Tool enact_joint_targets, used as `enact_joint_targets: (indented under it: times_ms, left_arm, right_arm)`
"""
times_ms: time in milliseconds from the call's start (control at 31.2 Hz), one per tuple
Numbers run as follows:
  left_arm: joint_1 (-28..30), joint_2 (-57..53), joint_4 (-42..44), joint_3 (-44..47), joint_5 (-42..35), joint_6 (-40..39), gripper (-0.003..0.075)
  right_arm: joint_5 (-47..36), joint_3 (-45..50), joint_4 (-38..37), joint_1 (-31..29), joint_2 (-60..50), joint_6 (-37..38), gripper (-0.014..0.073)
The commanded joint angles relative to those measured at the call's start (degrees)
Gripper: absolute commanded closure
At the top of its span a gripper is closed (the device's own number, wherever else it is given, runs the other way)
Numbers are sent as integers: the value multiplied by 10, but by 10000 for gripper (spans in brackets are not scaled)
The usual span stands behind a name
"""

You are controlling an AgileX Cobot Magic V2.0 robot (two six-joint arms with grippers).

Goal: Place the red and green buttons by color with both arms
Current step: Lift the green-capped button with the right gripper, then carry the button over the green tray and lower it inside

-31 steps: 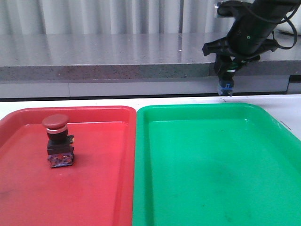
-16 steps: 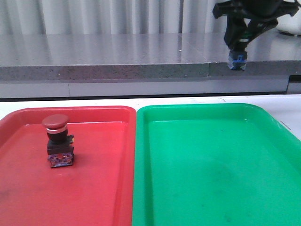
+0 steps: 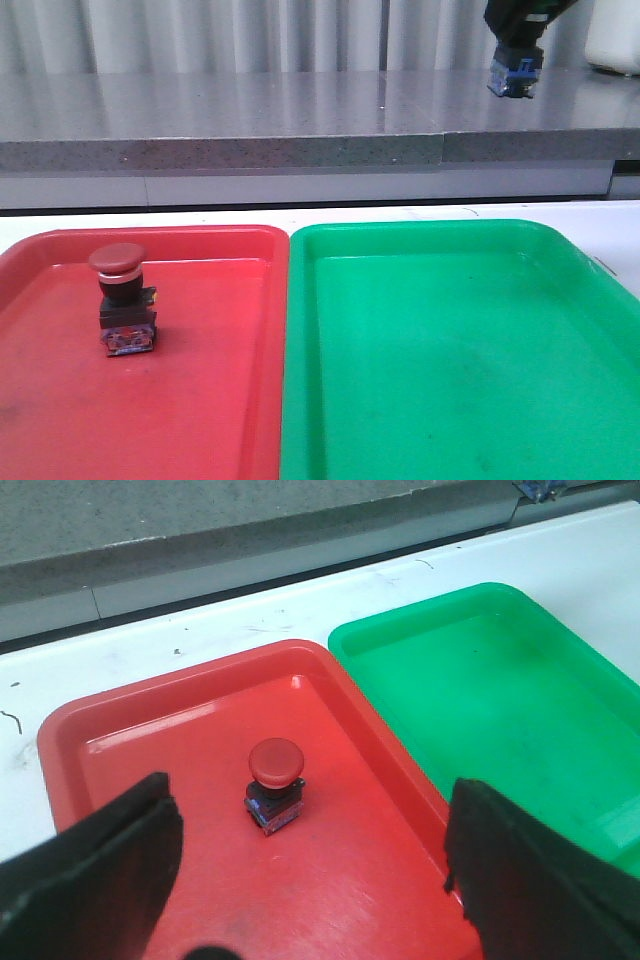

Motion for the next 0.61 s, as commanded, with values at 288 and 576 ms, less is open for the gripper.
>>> enact_joint_targets:
  times_ms: [288, 576]
  left_arm:
    - [3, 1, -7, -16, -41, -4, 187]
    - [3, 1, -7, -16, -41, -4, 187]
  right_arm:
    - [-109, 223, 10, 64, -154, -7, 233]
    - [-218, 365, 31, 70, -164, -7, 233]
